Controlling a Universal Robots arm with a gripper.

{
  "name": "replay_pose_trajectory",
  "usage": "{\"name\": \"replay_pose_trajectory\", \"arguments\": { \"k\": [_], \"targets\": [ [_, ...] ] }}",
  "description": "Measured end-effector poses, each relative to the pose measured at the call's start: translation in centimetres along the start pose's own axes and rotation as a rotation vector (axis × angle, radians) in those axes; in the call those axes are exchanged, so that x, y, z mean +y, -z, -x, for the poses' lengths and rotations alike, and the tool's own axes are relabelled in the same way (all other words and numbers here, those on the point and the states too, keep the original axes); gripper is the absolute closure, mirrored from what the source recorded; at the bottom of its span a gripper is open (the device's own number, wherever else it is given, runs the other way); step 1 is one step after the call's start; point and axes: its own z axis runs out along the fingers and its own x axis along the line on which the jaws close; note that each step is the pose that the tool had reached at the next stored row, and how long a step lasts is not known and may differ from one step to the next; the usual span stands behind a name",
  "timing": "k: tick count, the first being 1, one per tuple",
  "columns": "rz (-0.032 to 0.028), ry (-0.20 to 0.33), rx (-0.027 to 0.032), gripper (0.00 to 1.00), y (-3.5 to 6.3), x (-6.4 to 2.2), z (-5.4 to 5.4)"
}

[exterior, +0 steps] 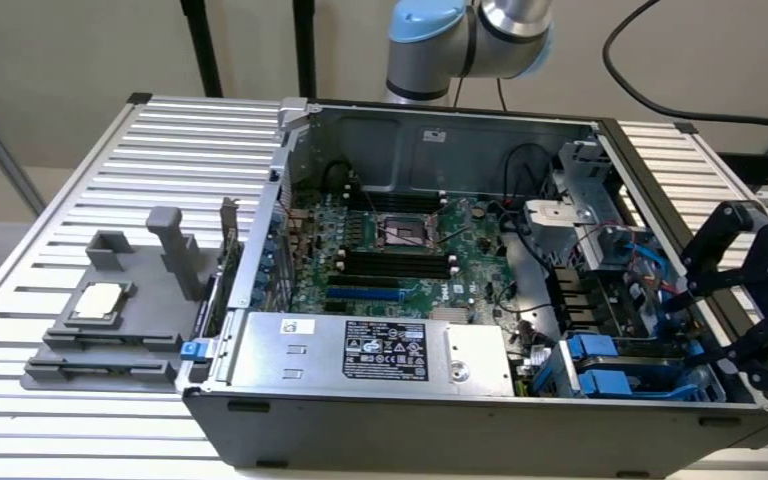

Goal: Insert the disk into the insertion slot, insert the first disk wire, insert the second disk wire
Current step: 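Insert the first disk wire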

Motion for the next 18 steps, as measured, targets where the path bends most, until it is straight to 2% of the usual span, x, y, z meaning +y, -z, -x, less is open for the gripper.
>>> {"name": "replay_pose_trajectory", "arguments": {
  "k": [2, 5, 9, 11, 12, 13, 14, 18],
  "targets": [
    [-0.0098, 0.009, -0.0011, 0.49, -0.03, -0.02, -0.01],
    [-0.0274, 0.026, 0.0038, 0.49, -0.09, -0.05, -0.04],
    [-0.0409, 0.057, 0.0091, 0.49, -0.23, -0.07, -0.07],
    [-0.0427, 0.072, 0.0111, 0.51, -0.23, -0.07, -0.07],
    [-0.0427, 0.078, 0.0118, 0.58, -0.24, -0.06, -0.07],
    [-0.0426, 0.086, 0.0124, 0.58, -0.25, -0.06, -0.07],
    [-0.0424, 0.093, 0.013, 0.65, -0.26, -0.07, -0.07],
    [-0.0437, 0.125, 0.0156, 0.67, -0.31, -0.07, -0.09]
  ]
}}
